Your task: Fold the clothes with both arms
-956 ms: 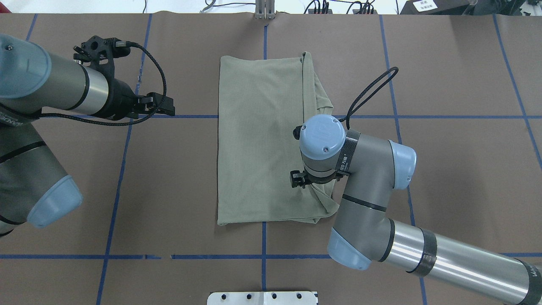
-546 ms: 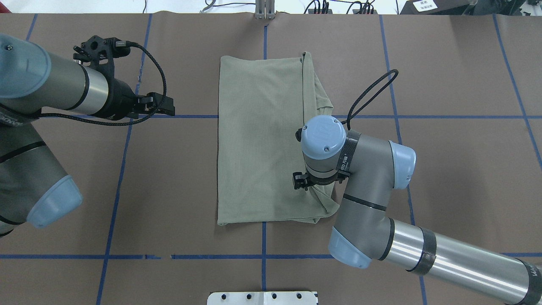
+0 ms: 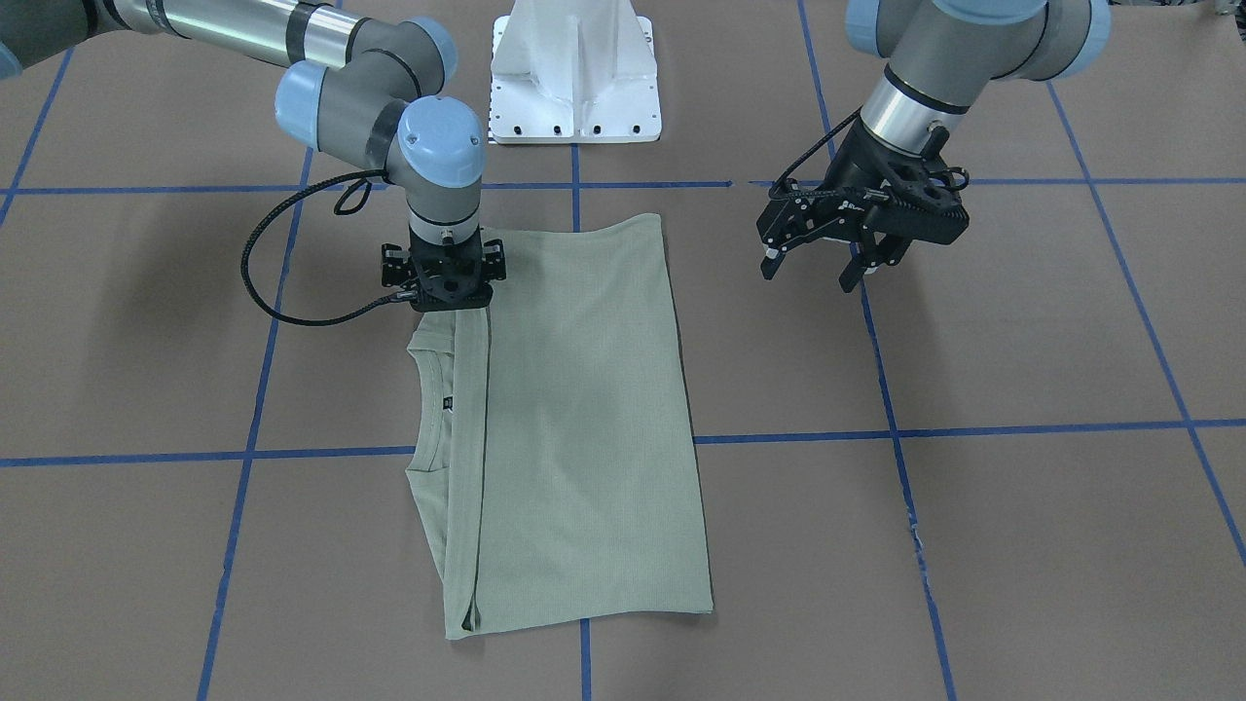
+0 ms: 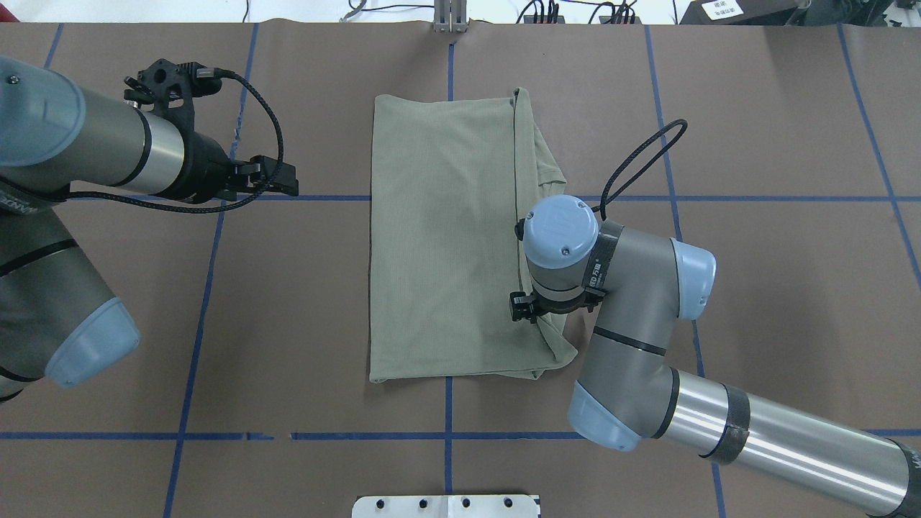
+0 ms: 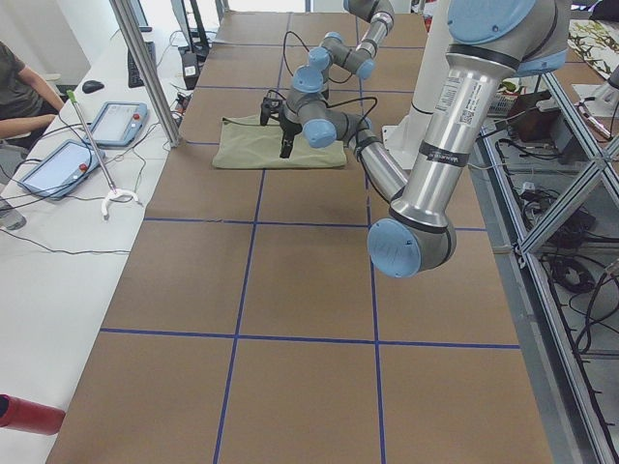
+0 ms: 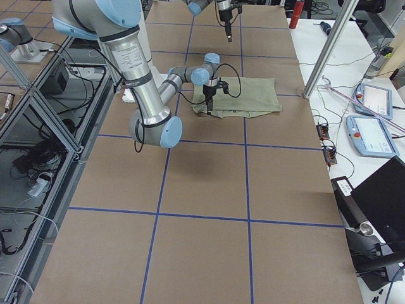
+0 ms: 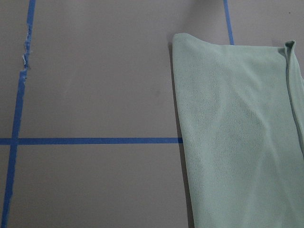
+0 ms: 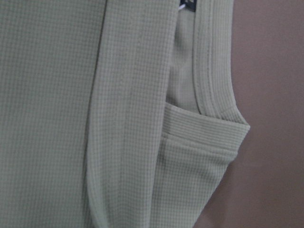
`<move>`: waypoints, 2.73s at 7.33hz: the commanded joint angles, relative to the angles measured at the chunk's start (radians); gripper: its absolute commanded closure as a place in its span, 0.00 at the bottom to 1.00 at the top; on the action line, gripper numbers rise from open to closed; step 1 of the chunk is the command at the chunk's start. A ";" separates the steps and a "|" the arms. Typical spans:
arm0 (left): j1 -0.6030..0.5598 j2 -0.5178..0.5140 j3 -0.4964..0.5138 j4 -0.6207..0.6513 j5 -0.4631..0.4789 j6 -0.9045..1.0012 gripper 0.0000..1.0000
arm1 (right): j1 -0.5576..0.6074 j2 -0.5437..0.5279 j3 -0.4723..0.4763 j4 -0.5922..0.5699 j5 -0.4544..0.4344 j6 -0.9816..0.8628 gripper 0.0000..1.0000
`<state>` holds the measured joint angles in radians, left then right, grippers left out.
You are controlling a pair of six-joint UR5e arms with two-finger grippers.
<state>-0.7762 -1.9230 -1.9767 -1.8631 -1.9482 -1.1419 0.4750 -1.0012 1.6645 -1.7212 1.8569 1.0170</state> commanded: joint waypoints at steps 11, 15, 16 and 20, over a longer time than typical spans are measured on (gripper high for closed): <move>0.000 -0.002 -0.001 0.001 0.000 0.001 0.00 | 0.122 0.068 -0.038 0.012 0.030 -0.052 0.00; 0.000 -0.001 -0.002 -0.005 0.014 -0.001 0.00 | 0.149 0.116 -0.214 0.205 -0.011 -0.141 0.00; 0.000 -0.007 -0.007 -0.005 0.015 -0.001 0.00 | 0.164 0.153 -0.292 0.244 -0.012 -0.149 0.00; 0.000 -0.024 -0.020 -0.005 0.015 -0.001 0.00 | 0.215 0.205 -0.402 0.247 -0.010 -0.199 0.00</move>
<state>-0.7762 -1.9408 -1.9914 -1.8684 -1.9329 -1.1428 0.6809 -0.8069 1.2866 -1.4762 1.8464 0.8306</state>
